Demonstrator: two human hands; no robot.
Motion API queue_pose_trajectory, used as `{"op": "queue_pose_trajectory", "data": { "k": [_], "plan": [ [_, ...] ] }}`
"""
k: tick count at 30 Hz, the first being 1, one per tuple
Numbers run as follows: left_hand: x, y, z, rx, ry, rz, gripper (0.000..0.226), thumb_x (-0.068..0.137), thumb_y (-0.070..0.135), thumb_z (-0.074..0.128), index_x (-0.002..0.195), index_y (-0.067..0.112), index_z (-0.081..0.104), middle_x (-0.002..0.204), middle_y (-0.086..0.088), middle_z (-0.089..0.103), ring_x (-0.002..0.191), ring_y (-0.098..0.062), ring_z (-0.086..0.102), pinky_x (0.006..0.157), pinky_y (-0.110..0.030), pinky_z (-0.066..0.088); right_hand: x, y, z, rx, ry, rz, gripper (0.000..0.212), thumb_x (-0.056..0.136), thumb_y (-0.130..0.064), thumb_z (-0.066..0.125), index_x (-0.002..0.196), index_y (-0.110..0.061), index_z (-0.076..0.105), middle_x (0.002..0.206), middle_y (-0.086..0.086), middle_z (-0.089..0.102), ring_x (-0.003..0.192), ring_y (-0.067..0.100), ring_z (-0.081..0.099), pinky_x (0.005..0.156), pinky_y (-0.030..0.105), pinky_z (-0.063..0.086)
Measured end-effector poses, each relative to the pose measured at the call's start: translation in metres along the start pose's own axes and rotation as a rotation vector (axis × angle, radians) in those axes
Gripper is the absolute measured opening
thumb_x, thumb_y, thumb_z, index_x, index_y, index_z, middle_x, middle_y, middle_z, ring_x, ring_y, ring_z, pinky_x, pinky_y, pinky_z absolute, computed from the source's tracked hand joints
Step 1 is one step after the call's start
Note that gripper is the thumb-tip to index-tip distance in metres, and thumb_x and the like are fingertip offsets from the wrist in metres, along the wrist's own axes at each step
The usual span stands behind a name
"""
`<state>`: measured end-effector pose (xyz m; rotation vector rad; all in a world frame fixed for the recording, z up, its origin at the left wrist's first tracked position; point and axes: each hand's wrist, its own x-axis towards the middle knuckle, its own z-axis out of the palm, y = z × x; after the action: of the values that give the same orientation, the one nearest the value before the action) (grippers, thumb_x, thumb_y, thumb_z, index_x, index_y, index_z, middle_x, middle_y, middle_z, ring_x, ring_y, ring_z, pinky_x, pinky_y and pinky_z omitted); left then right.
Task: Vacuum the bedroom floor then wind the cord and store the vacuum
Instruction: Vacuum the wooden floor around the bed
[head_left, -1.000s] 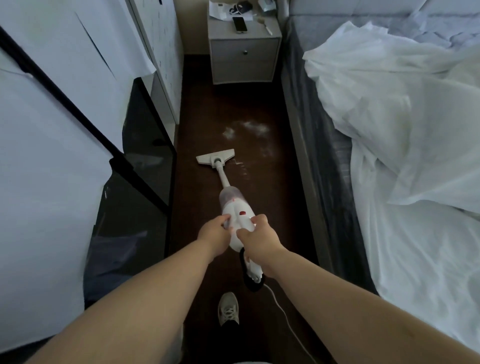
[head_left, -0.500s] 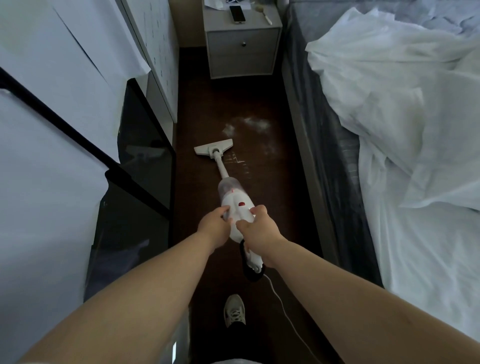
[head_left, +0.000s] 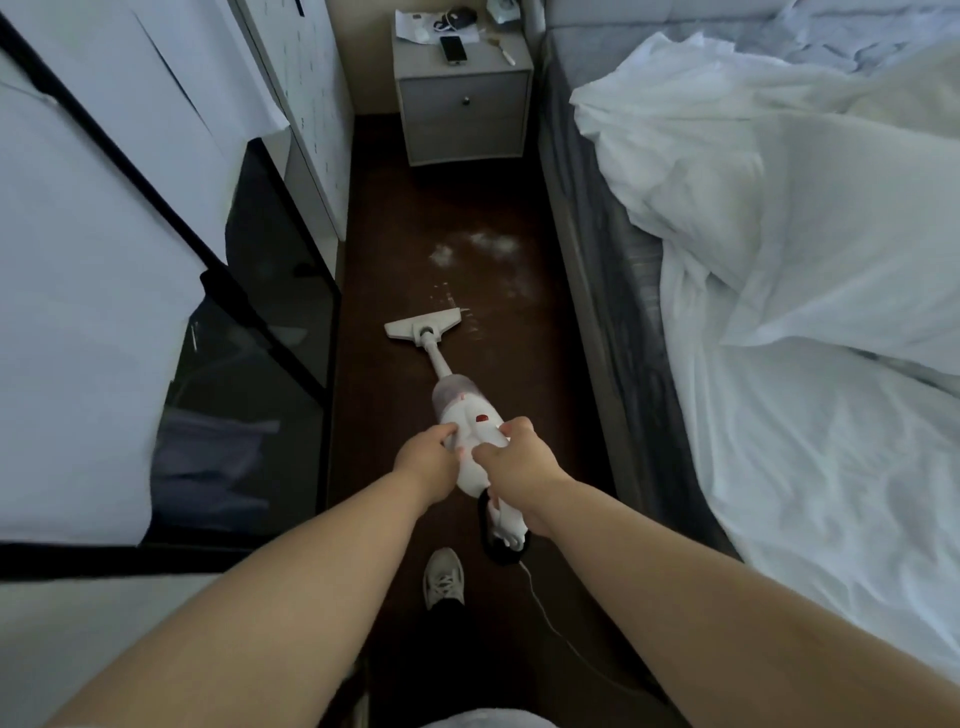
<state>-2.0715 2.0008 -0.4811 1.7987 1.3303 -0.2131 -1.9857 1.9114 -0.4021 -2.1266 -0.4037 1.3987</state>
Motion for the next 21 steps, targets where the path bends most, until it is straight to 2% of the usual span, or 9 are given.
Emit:
{"op": "queue_pose_trajectory", "data": {
  "k": [2,6,9,11,13,16,21],
  "plan": [
    [-0.028,-0.001,0.025,0.003,-0.002,0.029,0.046,0.097,0.013,0.048,0.143,0.015,0.044,0.144,-0.009,0.050,0.133,-0.024,0.047,0.108,-0.029,0.036,-0.022,0.036,-0.005,0.000,0.029,-0.018,0.049,0.096,-0.025,0.050,0.139,-0.012,0.031,0.119,0.012,0.054,0.095,0.022,0.056,0.077,0.034,0.049],
    [-0.088,-0.013,0.085,0.007,-0.011,0.042,0.045,0.097,0.016,0.048,0.142,0.015,0.045,0.143,-0.008,0.051,0.132,-0.024,0.048,0.108,-0.030,0.037,-0.061,0.107,-0.012,-0.012,0.040,-0.010,0.048,0.097,-0.026,0.048,0.140,-0.015,0.031,0.110,0.007,0.054,0.096,0.020,0.057,0.078,0.030,0.045],
    [-0.117,-0.022,0.119,-0.035,-0.062,-0.016,0.047,0.098,0.018,0.047,0.145,0.020,0.041,0.144,-0.009,0.048,0.131,-0.027,0.048,0.109,-0.034,0.040,-0.085,0.155,-0.011,0.023,0.093,-0.029,0.044,0.094,-0.025,0.051,0.134,-0.014,0.037,0.105,0.007,0.056,0.090,0.022,0.059,0.080,0.037,0.053],
    [-0.131,-0.030,0.137,-0.044,-0.117,-0.072,0.049,0.100,0.022,0.044,0.148,0.026,0.036,0.148,-0.008,0.043,0.132,-0.029,0.045,0.109,-0.040,0.039,-0.100,0.180,-0.009,0.031,0.090,-0.010,0.044,0.095,-0.025,0.050,0.134,-0.015,0.035,0.097,0.005,0.055,0.083,0.020,0.057,0.072,0.034,0.051],
    [-0.141,-0.036,0.148,-0.050,-0.142,-0.085,0.049,0.100,0.023,0.044,0.148,0.027,0.036,0.150,-0.007,0.041,0.134,-0.029,0.043,0.110,-0.042,0.038,-0.110,0.199,-0.005,0.039,0.087,0.002,0.043,0.095,-0.026,0.050,0.135,-0.016,0.034,0.096,0.005,0.055,0.079,0.019,0.056,0.069,0.032,0.049],
    [-0.151,-0.043,0.157,-0.057,-0.160,-0.073,0.050,0.099,0.021,0.045,0.147,0.028,0.037,0.150,-0.007,0.041,0.134,-0.028,0.044,0.111,-0.043,0.038,-0.119,0.215,0.002,0.093,0.142,-0.017,0.042,0.095,-0.026,0.052,0.133,-0.014,0.039,0.105,0.008,0.057,0.089,0.021,0.057,0.084,0.039,0.053],
    [-0.144,-0.049,0.155,-0.065,-0.196,-0.070,0.053,0.099,0.021,0.048,0.149,0.028,0.034,0.151,-0.008,0.039,0.134,-0.028,0.044,0.110,-0.042,0.039,-0.119,0.215,0.009,0.116,0.095,-0.005,0.048,0.098,-0.027,0.048,0.140,-0.017,0.029,0.115,0.009,0.055,0.095,0.019,0.055,0.075,0.028,0.043]
  ]
}}
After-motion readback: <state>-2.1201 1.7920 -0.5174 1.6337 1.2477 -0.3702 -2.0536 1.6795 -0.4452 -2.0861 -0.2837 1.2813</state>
